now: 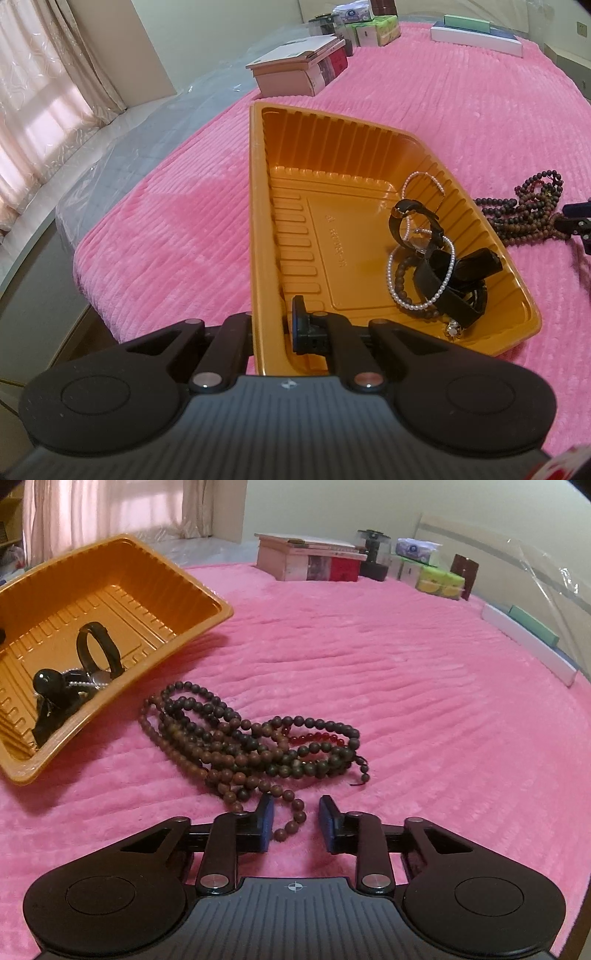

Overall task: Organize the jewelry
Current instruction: 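Grasp a brown bead bracelet strand with the right gripper, then lift the bead strand over the tray and lower it in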

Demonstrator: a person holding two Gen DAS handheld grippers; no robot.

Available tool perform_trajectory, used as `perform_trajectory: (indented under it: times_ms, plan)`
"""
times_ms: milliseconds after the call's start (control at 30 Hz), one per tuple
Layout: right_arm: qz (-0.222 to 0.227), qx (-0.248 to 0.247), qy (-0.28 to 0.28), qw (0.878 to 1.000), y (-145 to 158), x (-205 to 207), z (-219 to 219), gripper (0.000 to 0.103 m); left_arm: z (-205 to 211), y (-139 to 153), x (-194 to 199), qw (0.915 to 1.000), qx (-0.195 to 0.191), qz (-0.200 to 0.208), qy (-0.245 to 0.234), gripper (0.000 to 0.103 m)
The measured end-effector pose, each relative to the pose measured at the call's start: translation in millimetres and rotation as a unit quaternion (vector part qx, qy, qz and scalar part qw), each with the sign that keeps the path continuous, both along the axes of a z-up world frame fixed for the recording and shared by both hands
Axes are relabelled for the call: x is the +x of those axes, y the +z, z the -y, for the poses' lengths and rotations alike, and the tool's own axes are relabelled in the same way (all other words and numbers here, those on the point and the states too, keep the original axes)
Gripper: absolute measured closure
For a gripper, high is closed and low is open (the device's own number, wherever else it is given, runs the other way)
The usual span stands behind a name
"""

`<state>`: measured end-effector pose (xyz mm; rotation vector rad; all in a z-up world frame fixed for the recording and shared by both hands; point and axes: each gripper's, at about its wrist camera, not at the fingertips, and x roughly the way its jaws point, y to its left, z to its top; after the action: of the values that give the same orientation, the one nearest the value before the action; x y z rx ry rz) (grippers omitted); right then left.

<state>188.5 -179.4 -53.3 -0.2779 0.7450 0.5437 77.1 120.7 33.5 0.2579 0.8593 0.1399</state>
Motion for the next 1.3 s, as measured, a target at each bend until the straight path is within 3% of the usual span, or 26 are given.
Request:
perform_trajectory:
  times_ms: [67, 200, 433, 733, 1033, 1300]
  plan:
    - [0.006, -0.006, 0.002, 1.000, 4, -4, -2, 0.095, 0, 0, 0, 1.0000, -0.001, 0.001, -0.001, 0.099]
    - [0.034, -0.007, 0.003, 0.999, 20, -17, -1, 0.096, 0, 0, 0, 1.0000, -0.002, 0.001, -0.001, 0.099]
    - [0.116, 0.014, 0.011, 0.993, 84, -42, 12, 0.096, -4, 2, -1, 0.9999, -0.009, 0.003, -0.004, 0.099]
    - [0.214, 0.019, 0.020, 0.976, 162, -54, 18, 0.097, -2, 5, -1, 0.9999, -0.007, 0.007, -0.009, 0.099]
    - [0.249, 0.021, 0.036, 0.968, 197, -53, 25, 0.097, -2, 6, -2, 0.9999, -0.007, 0.008, -0.010, 0.099]
    - [0.250, 0.038, 0.092, 0.963, 215, -56, 3, 0.096, -2, 5, -1, 0.9999, -0.008, 0.009, -0.009, 0.099]
